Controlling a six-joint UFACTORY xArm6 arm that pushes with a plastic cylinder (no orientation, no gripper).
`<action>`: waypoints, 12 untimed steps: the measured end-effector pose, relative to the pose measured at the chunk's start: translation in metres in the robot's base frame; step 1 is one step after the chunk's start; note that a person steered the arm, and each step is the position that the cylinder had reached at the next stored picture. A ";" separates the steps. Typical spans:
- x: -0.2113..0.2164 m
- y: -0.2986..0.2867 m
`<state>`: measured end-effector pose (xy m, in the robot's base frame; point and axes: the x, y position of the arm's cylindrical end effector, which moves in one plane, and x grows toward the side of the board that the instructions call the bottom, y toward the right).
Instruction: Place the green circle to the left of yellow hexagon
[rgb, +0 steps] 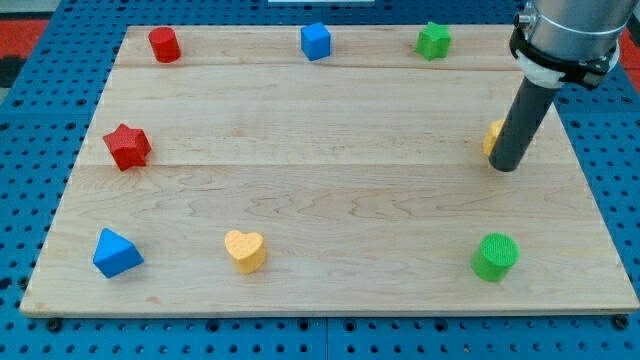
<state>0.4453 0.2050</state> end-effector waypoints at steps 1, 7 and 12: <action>0.042 0.065; 0.085 -0.080; 0.012 -0.104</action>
<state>0.4574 0.1013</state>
